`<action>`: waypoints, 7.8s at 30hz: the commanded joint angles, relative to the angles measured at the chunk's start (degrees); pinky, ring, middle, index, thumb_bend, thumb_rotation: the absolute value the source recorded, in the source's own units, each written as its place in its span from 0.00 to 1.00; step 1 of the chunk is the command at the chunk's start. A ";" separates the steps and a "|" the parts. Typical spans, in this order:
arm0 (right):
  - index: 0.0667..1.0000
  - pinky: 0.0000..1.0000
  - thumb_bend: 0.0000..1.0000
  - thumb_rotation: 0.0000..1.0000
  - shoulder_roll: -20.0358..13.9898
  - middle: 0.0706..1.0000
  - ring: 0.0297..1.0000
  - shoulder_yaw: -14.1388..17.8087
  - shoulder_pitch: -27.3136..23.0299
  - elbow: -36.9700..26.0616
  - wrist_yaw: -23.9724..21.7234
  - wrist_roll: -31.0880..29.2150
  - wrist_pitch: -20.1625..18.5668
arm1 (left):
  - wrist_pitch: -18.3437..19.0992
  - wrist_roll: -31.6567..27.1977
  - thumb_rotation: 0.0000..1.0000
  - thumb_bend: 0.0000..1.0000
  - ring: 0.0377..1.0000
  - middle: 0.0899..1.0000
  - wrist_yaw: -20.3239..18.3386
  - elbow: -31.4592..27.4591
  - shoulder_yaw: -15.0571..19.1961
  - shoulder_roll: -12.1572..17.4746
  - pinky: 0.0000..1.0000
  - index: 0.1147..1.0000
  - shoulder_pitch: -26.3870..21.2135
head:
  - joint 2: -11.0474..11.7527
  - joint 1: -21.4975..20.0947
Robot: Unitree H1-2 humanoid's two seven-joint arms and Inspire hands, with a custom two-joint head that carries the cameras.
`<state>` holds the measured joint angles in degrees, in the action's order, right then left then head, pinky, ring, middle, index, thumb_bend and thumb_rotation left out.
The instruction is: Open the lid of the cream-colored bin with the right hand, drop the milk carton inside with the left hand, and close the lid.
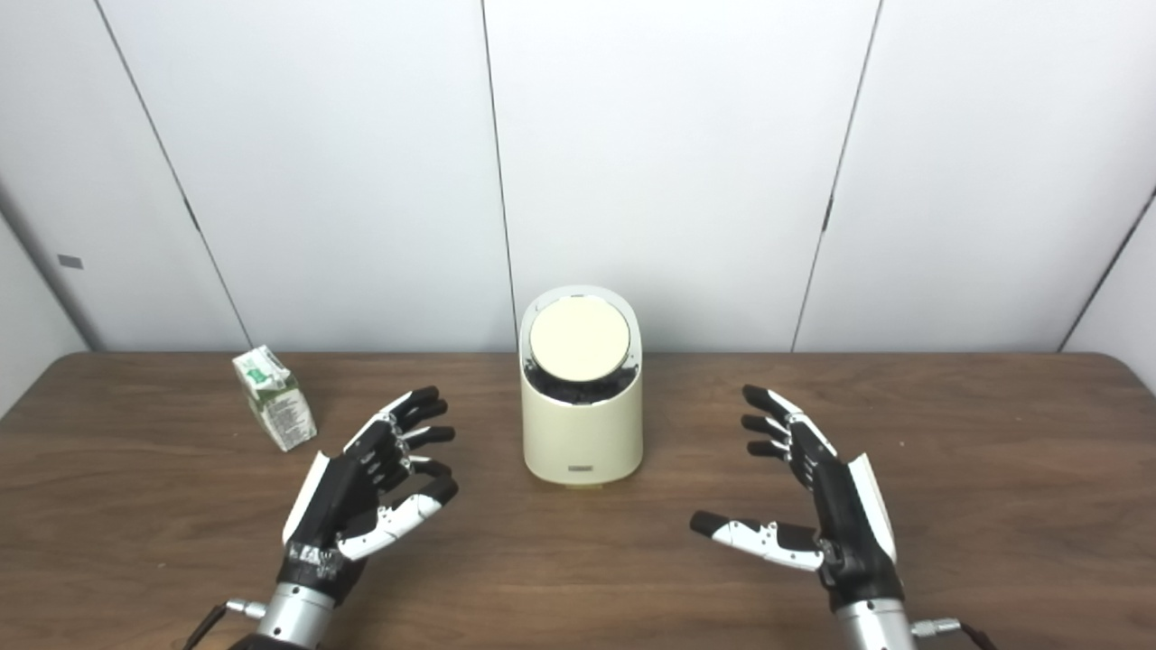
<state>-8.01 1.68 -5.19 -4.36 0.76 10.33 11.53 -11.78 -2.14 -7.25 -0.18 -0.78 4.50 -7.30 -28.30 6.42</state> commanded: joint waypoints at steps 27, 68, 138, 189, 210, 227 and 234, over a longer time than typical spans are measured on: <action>0.88 0.69 0.79 0.29 -0.82 0.85 0.79 -1.20 -4.00 -2.82 -0.40 2.11 0.03 | -1.95 -0.62 0.29 0.74 0.77 0.83 0.20 0.55 0.79 0.35 0.60 0.86 -2.70 | 1.23 -1.85; 0.92 0.72 0.79 0.37 0.04 0.92 0.88 -8.19 -30.23 0.83 -4.57 10.26 -28.21 | -4.61 0.22 0.27 0.71 0.77 0.82 -0.03 4.80 -0.19 -0.06 0.61 0.85 -4.14 | 2.21 -3.17; 0.87 0.57 0.90 0.20 1.78 0.87 0.73 -16.87 -42.40 15.93 -20.85 50.50 -38.45 | -3.30 0.77 0.29 0.70 0.76 0.82 0.02 2.21 -1.27 -1.08 0.59 0.85 -3.53 | -0.13 -1.46; 0.90 0.75 0.92 0.32 -2.31 0.89 0.86 -3.28 -14.82 -2.89 -5.64 6.73 -14.47 | -2.76 1.23 0.27 0.69 0.75 0.82 0.29 2.59 -1.17 -0.99 0.59 0.85 -3.55 | 0.51 -2.04; 0.93 0.75 0.93 0.30 -3.13 0.91 0.86 -3.64 -9.05 -2.42 -5.40 4.24 -11.50 | -4.15 1.05 0.26 0.70 0.72 0.79 0.02 3.44 -1.40 -1.41 0.57 0.85 -3.52 | 2.65 6.25; 0.95 0.73 0.83 0.19 -4.96 0.93 0.86 -3.43 -8.06 -4.58 -6.34 3.18 -14.75 | -8.20 4.58 0.21 0.70 0.70 0.78 2.71 7.49 -2.12 -3.93 0.58 0.82 -4.79 | 7.93 17.32; 0.94 0.69 0.88 0.27 -5.73 0.92 0.86 -3.30 -9.28 -2.60 -6.43 3.42 -12.94 | -7.35 2.89 0.17 0.70 0.57 0.68 4.51 3.75 0.80 -3.71 0.47 0.79 -5.02 | 7.88 17.40</action>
<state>-12.81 -1.98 -12.15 -5.48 -6.07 13.97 -3.82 -17.30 1.23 -3.28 5.92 -0.30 0.58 -10.88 -20.48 23.82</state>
